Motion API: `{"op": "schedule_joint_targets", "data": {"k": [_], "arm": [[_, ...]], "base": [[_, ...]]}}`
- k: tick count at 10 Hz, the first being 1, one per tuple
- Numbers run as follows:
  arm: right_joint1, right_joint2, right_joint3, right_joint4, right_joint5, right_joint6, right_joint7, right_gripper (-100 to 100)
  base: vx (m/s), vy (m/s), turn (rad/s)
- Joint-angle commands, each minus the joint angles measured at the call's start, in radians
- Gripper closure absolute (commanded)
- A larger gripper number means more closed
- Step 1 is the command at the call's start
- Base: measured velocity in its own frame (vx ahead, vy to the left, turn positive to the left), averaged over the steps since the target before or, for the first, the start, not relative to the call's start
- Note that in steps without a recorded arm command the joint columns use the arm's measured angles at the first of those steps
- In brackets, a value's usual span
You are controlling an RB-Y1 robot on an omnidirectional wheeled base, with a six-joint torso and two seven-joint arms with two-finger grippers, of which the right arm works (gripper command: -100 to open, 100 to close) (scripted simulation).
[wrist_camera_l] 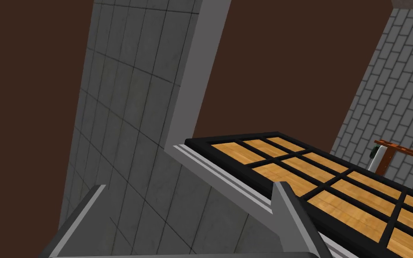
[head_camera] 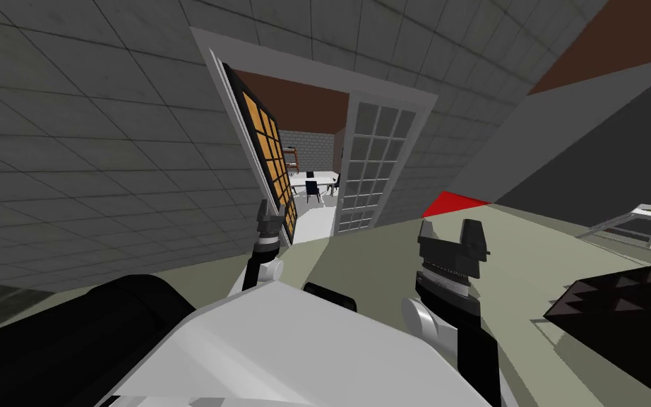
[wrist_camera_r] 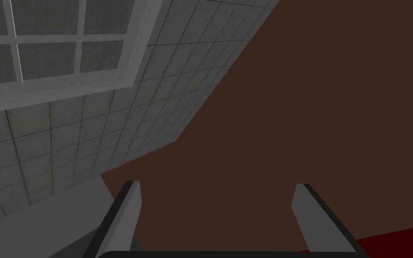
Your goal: Push the door open
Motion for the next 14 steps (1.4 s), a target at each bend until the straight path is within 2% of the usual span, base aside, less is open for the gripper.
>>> {"op": "schedule_joint_targets", "data": {"k": [1,4,8,14], "arm": [[-0.007,-0.007,0.0,0.036,-0.026,-0.02,-0.025,-100],[-0.017,-0.019,0.003,0.107,-0.082,-0.06,-0.076,-100],[-0.026,-0.028,0.006,0.176,-0.136,-0.099,-0.126,-100],[-0.046,-0.04,0.011,0.318,-0.247,-0.179,-0.228,-100]], "base": [[0.107,-0.065,0.324],[0.094,-0.063,0.324],[0.084,-0.058,0.244],[0.083,-0.089,0.301]]}}
